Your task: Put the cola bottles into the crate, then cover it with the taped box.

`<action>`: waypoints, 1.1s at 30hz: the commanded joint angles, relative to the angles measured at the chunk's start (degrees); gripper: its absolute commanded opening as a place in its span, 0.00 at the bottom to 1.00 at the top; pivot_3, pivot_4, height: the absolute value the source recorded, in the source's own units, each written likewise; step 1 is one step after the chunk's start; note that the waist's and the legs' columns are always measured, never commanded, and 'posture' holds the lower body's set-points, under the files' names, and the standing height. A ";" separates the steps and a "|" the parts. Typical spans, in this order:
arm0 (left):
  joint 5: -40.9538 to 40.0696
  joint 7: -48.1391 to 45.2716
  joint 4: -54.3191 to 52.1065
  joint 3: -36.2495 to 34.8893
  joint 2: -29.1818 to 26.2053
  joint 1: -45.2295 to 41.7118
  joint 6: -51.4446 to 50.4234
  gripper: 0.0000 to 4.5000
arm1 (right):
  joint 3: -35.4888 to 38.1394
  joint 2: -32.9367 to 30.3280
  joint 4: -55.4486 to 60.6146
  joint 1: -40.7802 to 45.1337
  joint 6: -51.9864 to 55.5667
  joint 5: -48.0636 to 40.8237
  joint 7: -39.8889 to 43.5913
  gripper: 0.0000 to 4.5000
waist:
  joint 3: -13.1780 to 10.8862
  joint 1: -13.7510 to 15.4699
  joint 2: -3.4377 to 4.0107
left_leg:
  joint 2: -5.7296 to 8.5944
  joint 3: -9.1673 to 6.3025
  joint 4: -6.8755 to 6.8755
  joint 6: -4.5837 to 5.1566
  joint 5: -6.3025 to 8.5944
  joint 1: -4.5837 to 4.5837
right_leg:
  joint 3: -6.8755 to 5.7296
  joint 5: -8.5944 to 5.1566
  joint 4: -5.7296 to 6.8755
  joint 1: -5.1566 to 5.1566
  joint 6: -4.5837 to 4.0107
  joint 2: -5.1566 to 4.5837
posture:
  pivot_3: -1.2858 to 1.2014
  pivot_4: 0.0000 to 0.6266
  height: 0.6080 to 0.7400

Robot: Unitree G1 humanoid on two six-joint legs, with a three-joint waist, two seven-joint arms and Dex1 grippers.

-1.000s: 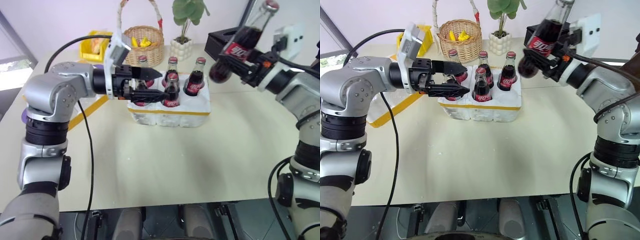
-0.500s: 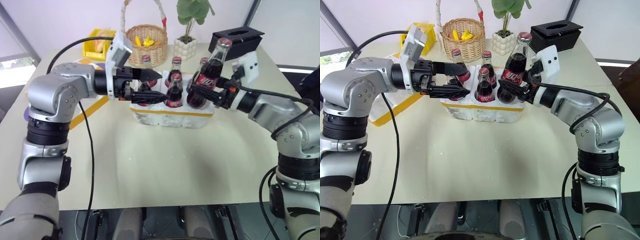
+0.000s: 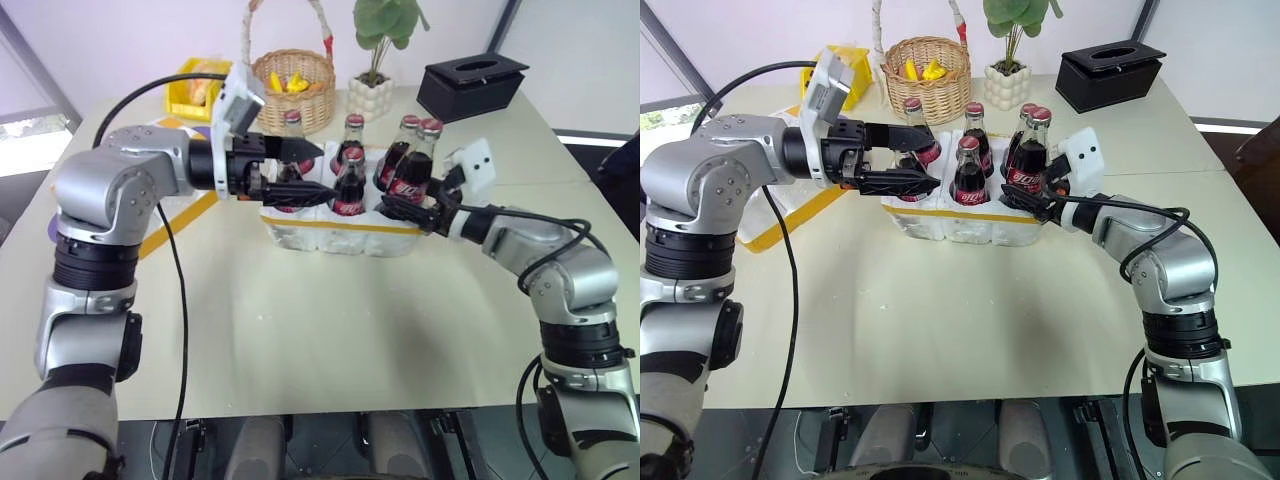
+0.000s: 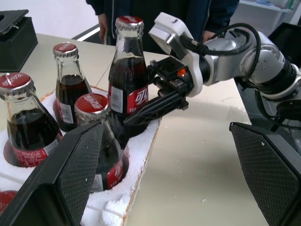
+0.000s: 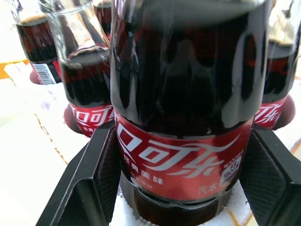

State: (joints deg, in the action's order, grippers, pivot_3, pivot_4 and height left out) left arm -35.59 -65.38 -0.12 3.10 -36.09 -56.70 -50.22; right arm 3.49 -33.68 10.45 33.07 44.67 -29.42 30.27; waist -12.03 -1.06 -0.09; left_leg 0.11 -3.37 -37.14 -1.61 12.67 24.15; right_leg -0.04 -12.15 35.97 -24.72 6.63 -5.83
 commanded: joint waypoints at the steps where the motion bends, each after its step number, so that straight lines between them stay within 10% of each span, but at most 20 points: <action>1: -0.08 -0.03 -0.63 -1.30 -0.62 -0.92 1.29 1.00 | 1.35 0.11 -0.05 0.64 -3.15 1.17 0.62 0.62 | 0.00 0.02 0.00 | 0.00 0.00 0.00 0.00 0.00 0.00 | 0.00 0.00 -0.01 0.00 0.00 0.00 | 0.52 0.24 1.00; 5: 0.19 -0.20 -0.12 -0.94 -0.47 -1.08 1.77 1.00 | 0.91 -0.06 -1.54 -0.30 -4.21 2.56 1.49 0.62 | 0.00 0.24 0.00 | 0.00 0.00 -0.02 0.00 0.00 0.01 | 0.00 0.00 0.00 0.00 0.00 0.00 | 0.52 0.24 1.00; 6: 0.17 -0.21 -0.13 -0.92 -0.46 -1.04 1.82 1.00 | 1.10 0.09 -1.49 -0.63 -4.09 2.50 1.53 0.86 | 0.00 0.25 0.00 | 0.00 0.00 -0.02 0.00 0.00 0.01 | 0.00 0.00 0.00 0.00 0.00 0.00 | 0.52 0.24 1.00; 8: 0.20 -0.33 0.01 -0.82 -0.44 -0.98 1.95 1.00 | 1.37 0.37 -0.93 -1.39 -3.80 2.24 1.42 0.99 | 0.01 0.19 -0.01 | 0.00 0.00 -0.04 0.00 0.00 0.00 | 0.00 0.00 0.00 0.03 0.00 0.00 | 0.52 0.24 1.00; 23: 4.93 2.17 -3.46 -2.57 -4.75 2.67 7.70 1.00 | 13.53 -8.34 8.84 -6.41 2.57 -5.19 4.80 0.99 | 0.01 0.27 -0.02 | 0.00 0.00 -0.02 0.00 0.00 -0.04 | 0.00 0.00 -0.01 0.05 -0.01 0.00 | 0.52 0.24 1.00; 33: 15.81 6.80 -15.73 -12.16 -24.79 21.64 14.29 1.00 | 30.74 -23.61 16.17 -18.38 4.71 -16.78 21.36 0.99 | -0.01 -0.19 -0.06 | -0.06 0.05 0.07 0.01 0.02 -0.20 | 0.00 -0.13 -0.16 0.16 -0.20 0.00 | 0.52 0.24 1.00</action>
State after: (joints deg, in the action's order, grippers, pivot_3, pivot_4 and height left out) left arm -21.70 -59.58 -12.68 -4.39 -58.59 -36.89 -36.69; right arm 31.35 -55.92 25.06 15.01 49.92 -44.19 49.41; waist -12.04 -1.25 -0.15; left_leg 0.01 -3.28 -37.06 -1.61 12.69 23.95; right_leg -0.04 -12.37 35.72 -24.54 6.53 -5.82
